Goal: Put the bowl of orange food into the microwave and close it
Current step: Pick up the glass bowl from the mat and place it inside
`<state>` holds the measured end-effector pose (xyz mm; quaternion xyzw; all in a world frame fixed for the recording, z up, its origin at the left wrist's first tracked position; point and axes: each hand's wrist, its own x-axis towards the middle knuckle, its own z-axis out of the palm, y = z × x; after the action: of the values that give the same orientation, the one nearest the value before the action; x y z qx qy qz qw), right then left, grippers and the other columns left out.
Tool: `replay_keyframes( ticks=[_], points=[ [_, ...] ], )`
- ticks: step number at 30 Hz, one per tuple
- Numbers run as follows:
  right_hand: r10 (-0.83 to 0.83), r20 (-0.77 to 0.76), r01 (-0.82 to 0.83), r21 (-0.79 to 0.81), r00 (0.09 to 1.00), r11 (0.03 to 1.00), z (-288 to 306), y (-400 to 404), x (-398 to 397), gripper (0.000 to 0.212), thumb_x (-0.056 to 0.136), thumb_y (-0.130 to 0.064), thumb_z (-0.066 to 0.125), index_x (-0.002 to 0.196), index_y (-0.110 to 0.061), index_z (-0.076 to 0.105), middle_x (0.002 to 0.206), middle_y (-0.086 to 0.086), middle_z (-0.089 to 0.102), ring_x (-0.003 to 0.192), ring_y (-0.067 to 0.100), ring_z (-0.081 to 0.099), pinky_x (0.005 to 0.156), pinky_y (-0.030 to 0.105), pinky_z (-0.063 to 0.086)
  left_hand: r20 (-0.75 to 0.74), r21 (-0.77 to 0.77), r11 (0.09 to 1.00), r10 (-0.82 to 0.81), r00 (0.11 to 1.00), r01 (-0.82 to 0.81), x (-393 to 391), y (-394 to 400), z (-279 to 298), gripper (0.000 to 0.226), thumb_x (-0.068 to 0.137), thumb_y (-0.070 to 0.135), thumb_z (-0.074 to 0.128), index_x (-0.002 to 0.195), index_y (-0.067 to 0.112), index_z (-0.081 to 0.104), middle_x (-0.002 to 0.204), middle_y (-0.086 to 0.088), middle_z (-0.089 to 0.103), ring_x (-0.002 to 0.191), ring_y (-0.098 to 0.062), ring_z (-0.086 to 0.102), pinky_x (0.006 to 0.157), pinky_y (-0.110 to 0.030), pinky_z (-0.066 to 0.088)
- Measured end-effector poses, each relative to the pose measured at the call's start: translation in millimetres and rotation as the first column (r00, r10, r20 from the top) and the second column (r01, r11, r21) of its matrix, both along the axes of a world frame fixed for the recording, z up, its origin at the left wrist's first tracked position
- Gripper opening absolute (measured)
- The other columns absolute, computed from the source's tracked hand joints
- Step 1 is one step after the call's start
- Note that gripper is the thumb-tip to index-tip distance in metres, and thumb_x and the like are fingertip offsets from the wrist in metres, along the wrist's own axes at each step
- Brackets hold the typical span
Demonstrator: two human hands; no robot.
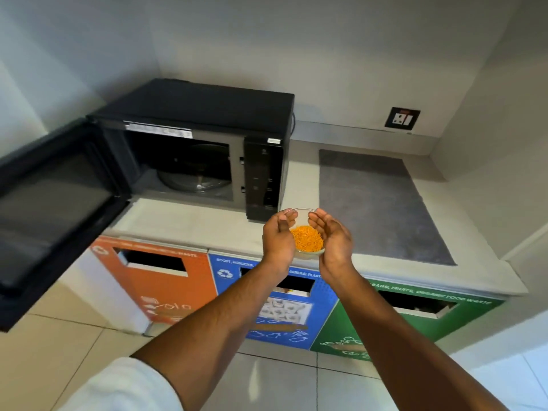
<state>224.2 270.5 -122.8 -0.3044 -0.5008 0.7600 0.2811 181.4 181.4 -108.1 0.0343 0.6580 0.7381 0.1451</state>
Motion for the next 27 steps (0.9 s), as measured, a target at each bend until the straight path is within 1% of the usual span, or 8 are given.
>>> replay_keyframes(
  ticks=[2, 6, 10, 11, 14, 18, 22, 27],
  points=[
    [0.019, -0.008, -0.019, 0.004, 1.0, 1.0, 2.5, -23.5, -5.5, 0.032, 0.106, -0.016, 0.047, 0.125, -0.003, 0.069, 0.118, 0.016, 0.076, 0.115, 0.028, 0.072, 0.111, 0.041, 0.05, -0.006, -0.009, 1.0, 0.012, 1.0, -0.012, -6.5, -24.7, 0.6, 0.033, 0.106, 0.024, 0.034, 0.116, 0.016, 0.065, 0.119, -0.004, 0.071, 0.114, -0.019, 0.065, 0.107, -0.04, 0.047],
    [0.047, -0.029, -0.047, -0.003, 0.998, 0.999, 9.4, -74.7, -22.1, 0.026, 0.103, -0.017, 0.053, 0.119, -0.008, 0.072, 0.116, 0.014, 0.077, 0.114, 0.027, 0.072, 0.108, 0.039, 0.053, -0.058, -0.018, 0.999, 0.042, 0.997, -0.043, -20.5, -76.3, 4.7, 0.032, 0.106, 0.025, 0.034, 0.113, 0.021, 0.064, 0.113, 0.003, 0.071, 0.11, -0.013, 0.066, 0.104, -0.035, 0.048],
    [0.079, -0.02, -0.08, -0.022, 0.997, 0.997, 14.3, -123.6, -39.7, 0.023, 0.104, -0.019, 0.053, 0.113, -0.016, 0.073, 0.114, 0.012, 0.079, 0.099, 0.017, 0.077, 0.08, 0.023, 0.061, -0.063, -0.013, 0.999, 0.048, 0.997, -0.049, -43.2, -124.4, 4.0, 0.033, 0.106, 0.022, 0.033, 0.115, 0.018, 0.064, 0.116, 0.001, 0.071, 0.113, -0.015, 0.065, 0.105, -0.033, 0.047],
    [0.08, -0.017, -0.081, -0.029, 0.997, 0.996, 14.8, -134.4, -45.1, 0.023, 0.104, -0.019, 0.052, 0.114, -0.016, 0.073, 0.114, 0.012, 0.078, 0.102, 0.019, 0.077, 0.08, 0.025, 0.061, -0.063, -0.009, 0.999, 0.041, 0.997, -0.042, -49.6, -134.7, 3.2, 0.032, 0.106, 0.022, 0.033, 0.114, 0.019, 0.064, 0.115, 0.001, 0.071, 0.114, -0.015, 0.064, 0.105, -0.033, 0.047],
    [0.094, -0.006, -0.094, -0.043, 0.996, 0.995, 17.1, -163.9, -65.9, 0.022, 0.105, -0.017, 0.052, 0.11, -0.016, 0.073, 0.115, 0.014, 0.078, 0.109, 0.025, 0.074, 0.093, 0.034, 0.06, -0.068, -0.002, 0.999, 0.039, 0.997, -0.039, -69.9, -165.5, 2.4, 0.033, 0.106, 0.024, 0.033, 0.119, 0.016, 0.062, 0.118, 0.0, 0.07, 0.115, -0.016, 0.063, 0.106, -0.036, 0.046],
    [0.131, 0.007, -0.131, -0.03, 0.991, 0.991, 16.7, -205.1, -100.8, 0.022, 0.105, -0.017, 0.051, 0.109, -0.017, 0.072, 0.111, 0.01, 0.079, 0.106, 0.024, 0.074, 0.093, 0.033, 0.06, -0.077, -0.004, 0.998, 0.059, 0.995, -0.059, -106.5, -207.4, -3.3, 0.03, 0.106, 0.024, 0.032, 0.116, 0.02, 0.06, 0.117, 0.001, 0.07, 0.116, -0.015, 0.063, 0.104, -0.032, 0.046],
    [0.158, 0.019, -0.158, -0.007, 0.987, 0.987, 8.9, -226.7, -142.0, 0.027, 0.106, -0.015, 0.048, 0.12, -0.008, 0.07, 0.118, 0.014, 0.076, 0.117, 0.028, 0.071, 0.112, 0.043, 0.049, -0.067, 0.009, 0.997, 0.072, 0.995, -0.072, -145.4, -231.3, -11.0, 0.029, 0.106, 0.022, 0.032, 0.117, 0.018, 0.059, 0.117, 0.001, 0.069, 0.118, -0.017, 0.062, 0.104, -0.03, 0.044],
    [0.173, -0.011, -0.173, -0.029, 0.985, 0.985, -9.9, -228.6, -202.5, 0.024, 0.105, -0.013, 0.049, 0.111, -0.013, 0.072, 0.115, 0.013, 0.078, 0.114, 0.025, 0.072, 0.113, 0.043, 0.049, -0.052, 0.063, 0.992, 0.112, 0.992, -0.108, -203.9, -237.0, -28.4, 0.032, 0.105, 0.015, 0.032, 0.122, 0.011, 0.059, 0.122, -0.007, 0.069, 0.119, -0.019, 0.062, 0.103, -0.028, 0.044]
  ],
)
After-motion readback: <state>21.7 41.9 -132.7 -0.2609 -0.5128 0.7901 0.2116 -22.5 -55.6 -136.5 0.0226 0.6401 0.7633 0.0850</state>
